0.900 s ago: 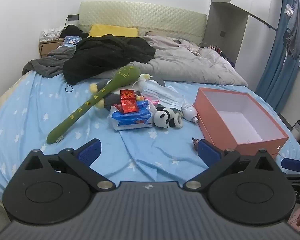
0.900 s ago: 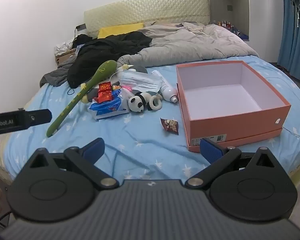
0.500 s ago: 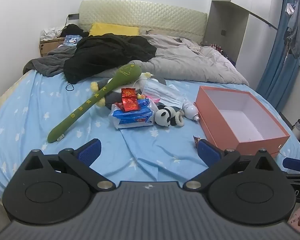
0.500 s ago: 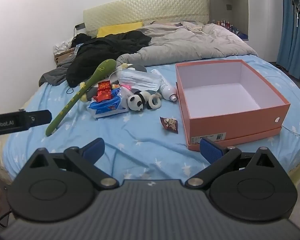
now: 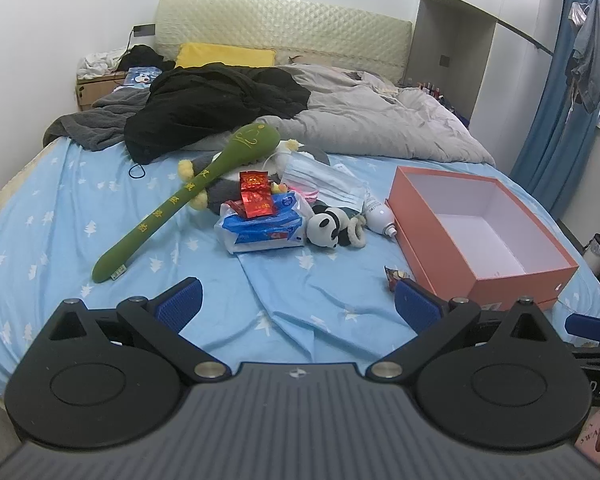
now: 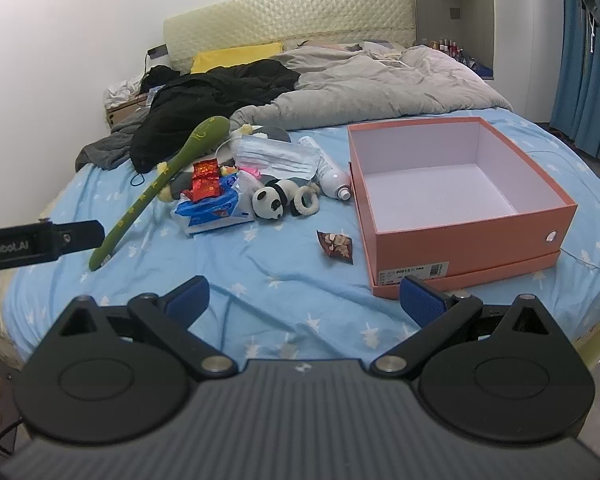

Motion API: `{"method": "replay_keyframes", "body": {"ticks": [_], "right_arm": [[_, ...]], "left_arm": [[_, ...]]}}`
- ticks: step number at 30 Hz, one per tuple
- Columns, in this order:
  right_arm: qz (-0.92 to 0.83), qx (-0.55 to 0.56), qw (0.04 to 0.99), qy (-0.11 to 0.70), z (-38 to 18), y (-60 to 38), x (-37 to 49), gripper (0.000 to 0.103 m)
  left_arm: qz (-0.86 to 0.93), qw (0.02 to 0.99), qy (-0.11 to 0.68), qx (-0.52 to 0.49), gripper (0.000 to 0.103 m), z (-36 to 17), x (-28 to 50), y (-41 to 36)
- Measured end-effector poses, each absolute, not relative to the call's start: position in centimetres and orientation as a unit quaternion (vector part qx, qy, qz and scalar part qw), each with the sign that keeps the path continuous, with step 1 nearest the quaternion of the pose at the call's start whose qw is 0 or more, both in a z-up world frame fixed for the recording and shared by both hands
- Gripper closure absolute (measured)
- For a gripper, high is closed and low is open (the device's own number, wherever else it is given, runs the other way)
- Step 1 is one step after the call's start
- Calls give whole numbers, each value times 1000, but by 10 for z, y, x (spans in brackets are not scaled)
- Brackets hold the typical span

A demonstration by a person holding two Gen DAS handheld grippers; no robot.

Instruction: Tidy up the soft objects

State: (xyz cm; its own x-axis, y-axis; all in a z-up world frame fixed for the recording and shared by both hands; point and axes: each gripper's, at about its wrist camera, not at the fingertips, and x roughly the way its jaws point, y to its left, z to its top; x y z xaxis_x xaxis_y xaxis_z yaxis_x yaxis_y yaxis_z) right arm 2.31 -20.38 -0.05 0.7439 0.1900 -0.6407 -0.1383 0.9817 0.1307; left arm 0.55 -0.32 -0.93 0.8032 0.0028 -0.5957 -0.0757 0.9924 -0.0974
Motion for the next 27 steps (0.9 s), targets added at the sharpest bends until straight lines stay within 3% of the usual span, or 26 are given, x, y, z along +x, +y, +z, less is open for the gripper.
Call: {"method": "replay_keyframes", "body": {"ticks": [27], "right_arm": [[92, 43, 931, 351, -5, -202, 23, 0]], "left_arm": [[16, 947, 316, -51, 0, -13, 6, -2]]}}
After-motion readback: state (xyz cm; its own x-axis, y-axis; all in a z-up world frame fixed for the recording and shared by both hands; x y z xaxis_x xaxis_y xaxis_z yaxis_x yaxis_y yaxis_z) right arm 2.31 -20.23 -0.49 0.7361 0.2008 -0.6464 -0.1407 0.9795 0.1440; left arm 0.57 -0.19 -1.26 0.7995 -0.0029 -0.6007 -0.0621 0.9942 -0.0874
